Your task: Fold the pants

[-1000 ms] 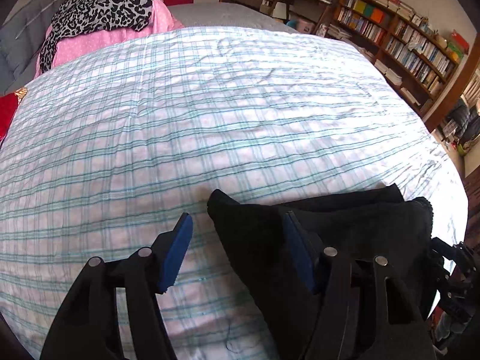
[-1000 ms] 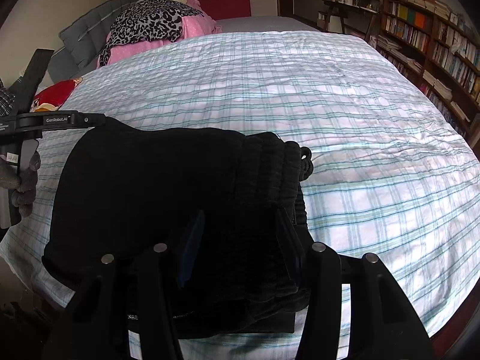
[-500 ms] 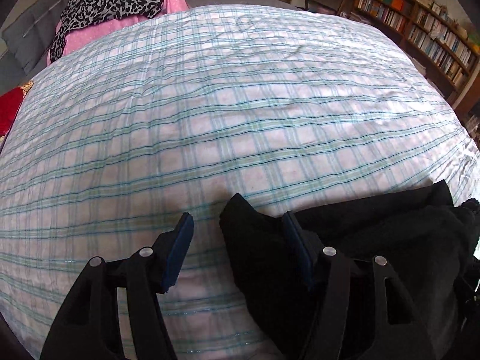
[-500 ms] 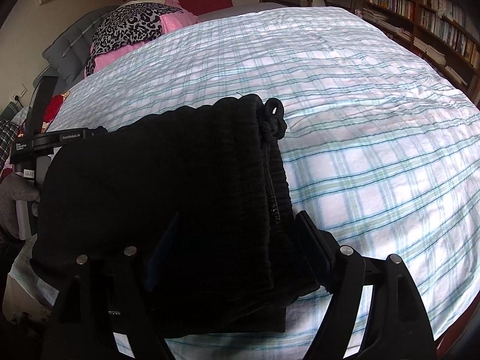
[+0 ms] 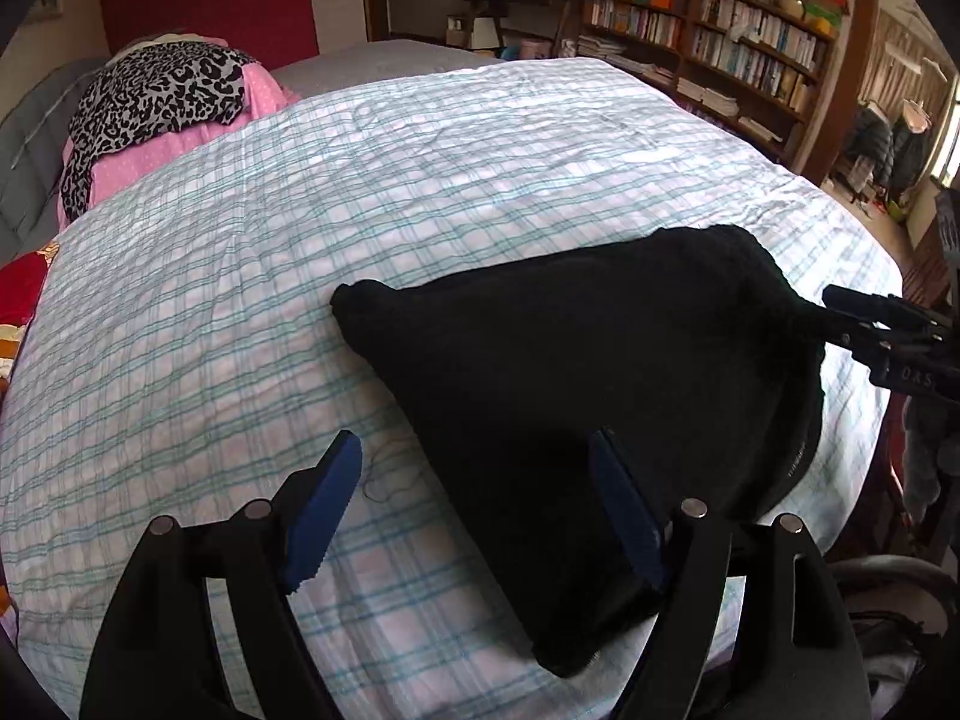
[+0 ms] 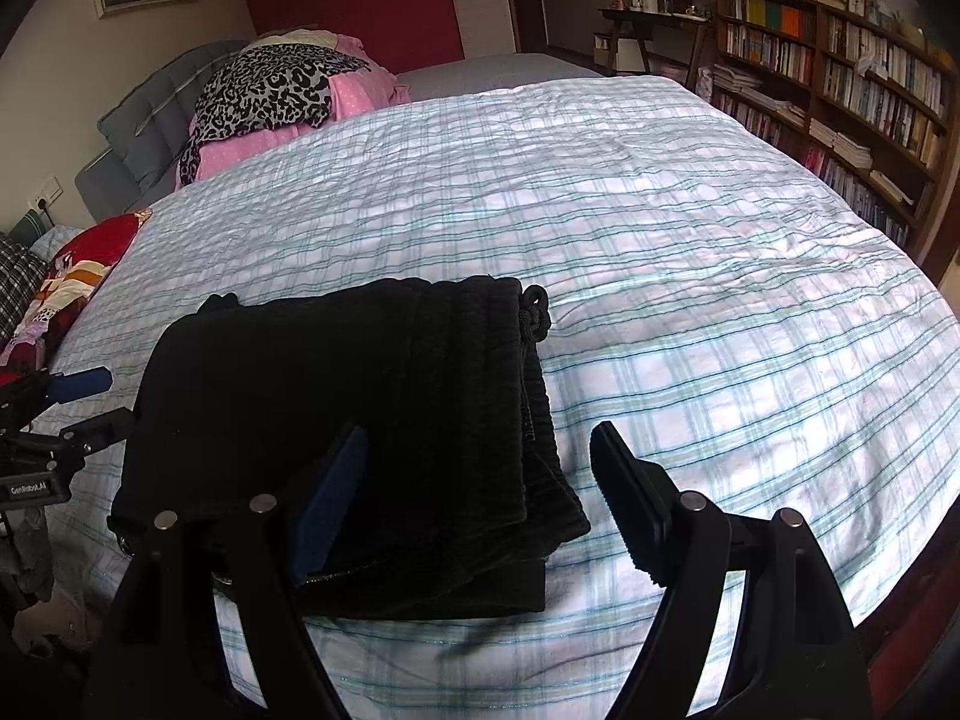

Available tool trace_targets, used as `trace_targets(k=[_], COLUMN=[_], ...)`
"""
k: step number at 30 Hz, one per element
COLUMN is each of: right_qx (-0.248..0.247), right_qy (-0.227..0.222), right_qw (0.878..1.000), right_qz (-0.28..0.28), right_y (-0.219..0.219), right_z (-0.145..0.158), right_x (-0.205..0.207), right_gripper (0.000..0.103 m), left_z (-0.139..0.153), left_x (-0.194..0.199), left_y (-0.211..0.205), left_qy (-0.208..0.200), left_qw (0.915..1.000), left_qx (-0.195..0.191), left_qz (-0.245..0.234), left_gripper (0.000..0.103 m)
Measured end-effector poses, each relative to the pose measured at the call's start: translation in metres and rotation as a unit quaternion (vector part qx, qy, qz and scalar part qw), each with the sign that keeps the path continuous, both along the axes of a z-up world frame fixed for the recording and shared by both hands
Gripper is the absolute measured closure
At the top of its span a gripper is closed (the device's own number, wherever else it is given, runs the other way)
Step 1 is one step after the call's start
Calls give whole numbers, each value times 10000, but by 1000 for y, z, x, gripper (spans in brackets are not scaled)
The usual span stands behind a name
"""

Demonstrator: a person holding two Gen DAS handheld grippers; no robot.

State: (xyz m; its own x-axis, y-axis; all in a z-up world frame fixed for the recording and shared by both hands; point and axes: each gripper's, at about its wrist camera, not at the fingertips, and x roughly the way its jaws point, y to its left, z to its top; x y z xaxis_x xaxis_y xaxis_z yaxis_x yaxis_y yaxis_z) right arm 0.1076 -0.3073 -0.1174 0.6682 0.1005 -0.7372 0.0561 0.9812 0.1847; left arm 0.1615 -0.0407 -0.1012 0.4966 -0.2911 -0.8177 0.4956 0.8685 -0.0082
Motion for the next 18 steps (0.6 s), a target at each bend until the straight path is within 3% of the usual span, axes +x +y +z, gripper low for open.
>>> trace_targets(k=[5,18], right_qx=[-97,-389], right_qy=[160,549], right_qw=[9998,9976], right_qz=[12,133], right_y=[-2,9], right_z=[-9,-30], right_x=[-13,-10], right_gripper=[25,25], left_z=[-11,-24], left_x=[-24,-36], left_y=[-15,-23], left_qy=[-10,43], left_qw=[9998,9997], left_qx=[131,198], left_qz=[-149,-163], left_gripper=[24,24])
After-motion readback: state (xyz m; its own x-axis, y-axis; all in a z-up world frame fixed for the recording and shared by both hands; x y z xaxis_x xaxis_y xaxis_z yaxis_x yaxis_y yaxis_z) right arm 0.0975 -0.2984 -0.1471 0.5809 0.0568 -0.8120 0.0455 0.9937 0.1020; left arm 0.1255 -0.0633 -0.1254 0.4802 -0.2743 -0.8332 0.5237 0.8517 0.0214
